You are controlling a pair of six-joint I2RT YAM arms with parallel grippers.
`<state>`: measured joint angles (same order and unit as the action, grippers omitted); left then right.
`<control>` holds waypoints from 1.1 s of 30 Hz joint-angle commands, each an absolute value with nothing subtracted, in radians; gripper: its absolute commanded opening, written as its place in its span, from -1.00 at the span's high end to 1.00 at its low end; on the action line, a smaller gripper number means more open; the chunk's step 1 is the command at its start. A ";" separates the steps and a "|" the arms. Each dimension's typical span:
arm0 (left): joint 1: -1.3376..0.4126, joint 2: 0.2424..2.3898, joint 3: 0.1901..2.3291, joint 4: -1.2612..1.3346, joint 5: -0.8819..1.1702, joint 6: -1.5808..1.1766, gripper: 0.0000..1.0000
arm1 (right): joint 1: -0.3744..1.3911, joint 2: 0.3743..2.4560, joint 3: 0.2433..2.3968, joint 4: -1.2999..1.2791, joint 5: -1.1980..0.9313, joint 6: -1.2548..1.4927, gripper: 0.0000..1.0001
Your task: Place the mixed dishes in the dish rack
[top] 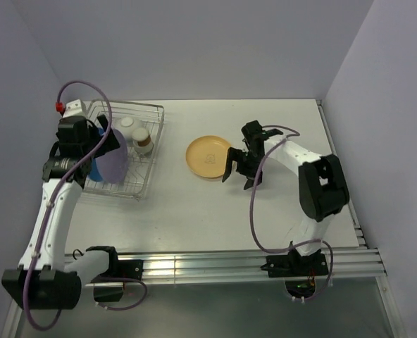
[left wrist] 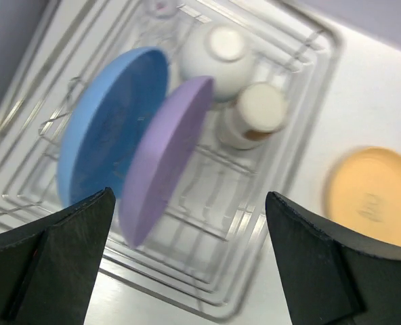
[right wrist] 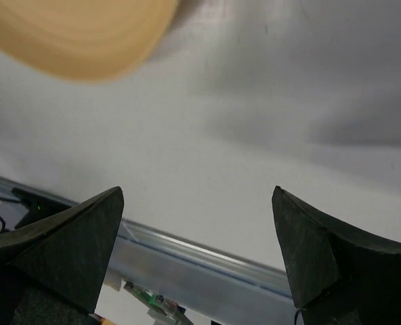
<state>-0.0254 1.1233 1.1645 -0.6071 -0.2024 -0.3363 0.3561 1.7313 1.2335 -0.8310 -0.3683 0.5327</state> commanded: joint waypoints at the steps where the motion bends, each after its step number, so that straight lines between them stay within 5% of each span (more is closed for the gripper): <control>1: -0.051 0.964 1.102 -0.545 -0.066 -0.467 -0.99 | 0.365 1.837 1.313 -0.689 -0.316 0.587 -0.95; 7: -0.188 0.870 0.908 -0.399 0.103 -0.623 -0.86 | 0.364 2.055 1.494 -0.620 -0.226 0.658 -0.94; 12: -0.527 0.868 0.926 -0.472 -0.038 -0.658 -0.83 | 0.365 2.219 1.684 -0.638 -0.172 0.710 -0.90; 17: -0.690 0.796 0.946 -0.546 -0.121 -0.727 -0.83 | 0.367 2.307 1.764 -0.706 -0.100 0.744 -0.71; 20: -0.761 0.714 0.942 -0.595 -0.143 -0.753 -0.82 | 0.376 2.271 1.674 -0.642 -0.077 0.770 -0.25; 22: -0.795 0.620 0.911 -0.610 -0.146 -0.771 -0.82 | 0.383 2.247 1.629 -0.609 -0.064 0.779 0.57; 24: -0.799 0.515 0.852 -0.623 -0.123 -0.782 -0.82 | 0.397 2.244 1.609 -0.626 -0.017 0.781 1.00; 33: -0.799 0.371 0.856 -0.710 0.031 -0.790 -0.80 | 0.543 1.775 1.175 -0.508 0.129 0.836 1.00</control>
